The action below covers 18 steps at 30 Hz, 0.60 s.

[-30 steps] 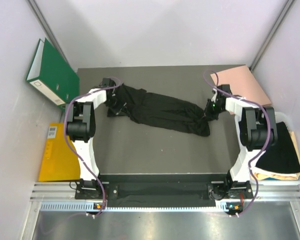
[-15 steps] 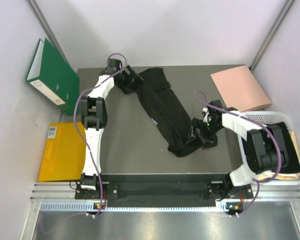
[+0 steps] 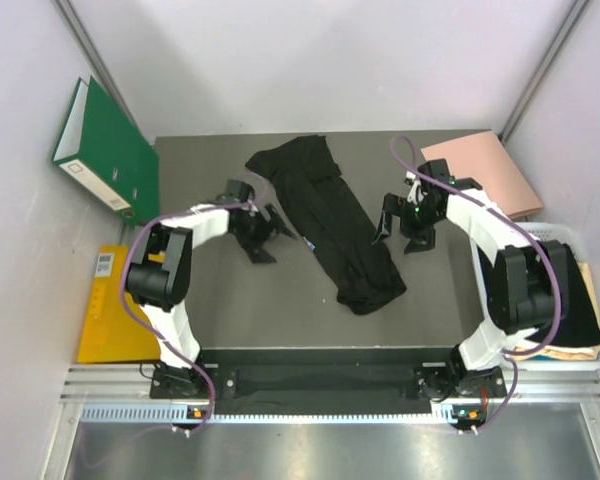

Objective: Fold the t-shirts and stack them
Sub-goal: Rotate the tshirt 90 degrees

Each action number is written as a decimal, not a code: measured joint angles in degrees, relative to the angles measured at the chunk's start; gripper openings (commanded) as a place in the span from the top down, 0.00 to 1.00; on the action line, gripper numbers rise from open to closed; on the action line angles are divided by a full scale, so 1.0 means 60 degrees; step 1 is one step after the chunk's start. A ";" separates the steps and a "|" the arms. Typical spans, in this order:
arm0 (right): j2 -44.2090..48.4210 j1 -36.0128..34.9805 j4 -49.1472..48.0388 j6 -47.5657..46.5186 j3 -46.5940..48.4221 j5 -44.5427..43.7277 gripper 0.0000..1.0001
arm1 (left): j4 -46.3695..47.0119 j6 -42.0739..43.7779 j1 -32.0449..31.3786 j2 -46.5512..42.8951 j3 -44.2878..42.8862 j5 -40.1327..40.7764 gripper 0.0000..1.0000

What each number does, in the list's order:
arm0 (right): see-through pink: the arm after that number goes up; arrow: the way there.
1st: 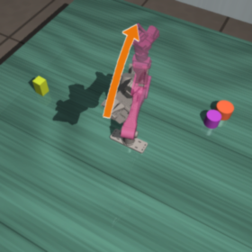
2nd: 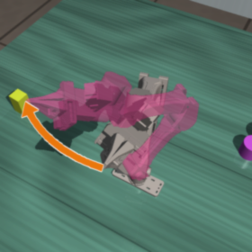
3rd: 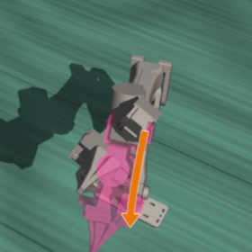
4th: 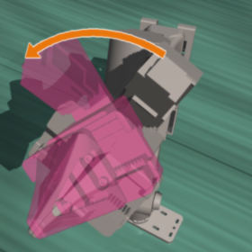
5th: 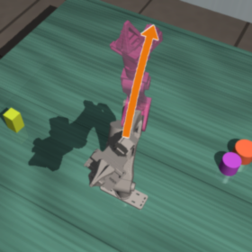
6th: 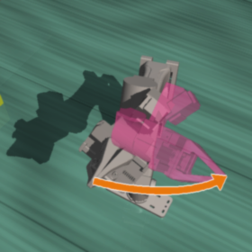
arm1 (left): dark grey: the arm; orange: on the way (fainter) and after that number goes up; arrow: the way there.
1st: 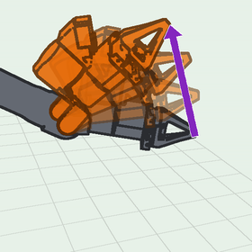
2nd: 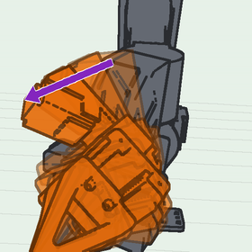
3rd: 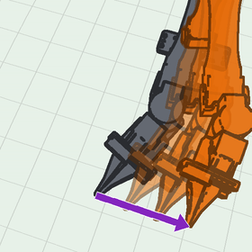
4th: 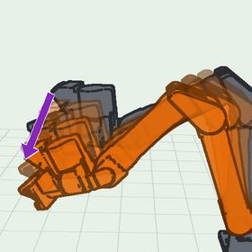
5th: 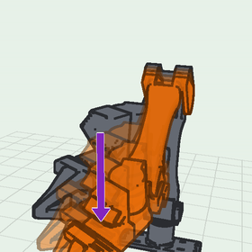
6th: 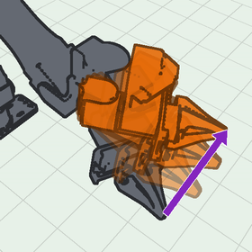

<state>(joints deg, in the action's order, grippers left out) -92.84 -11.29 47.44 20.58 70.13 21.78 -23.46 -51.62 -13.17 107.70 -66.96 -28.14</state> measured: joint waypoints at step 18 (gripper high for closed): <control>-0.1475 0.1661 -0.0062 -0.0222 0.2189 0.0630 0.00 | 0.1781 -0.2889 -0.5595 0.2135 -0.1027 -0.1100 1.00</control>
<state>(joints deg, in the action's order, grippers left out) -101.69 -1.32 47.07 19.25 83.26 25.56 -12.78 -68.95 -46.74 120.51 -73.12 -34.74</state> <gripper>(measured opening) 0.995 0.086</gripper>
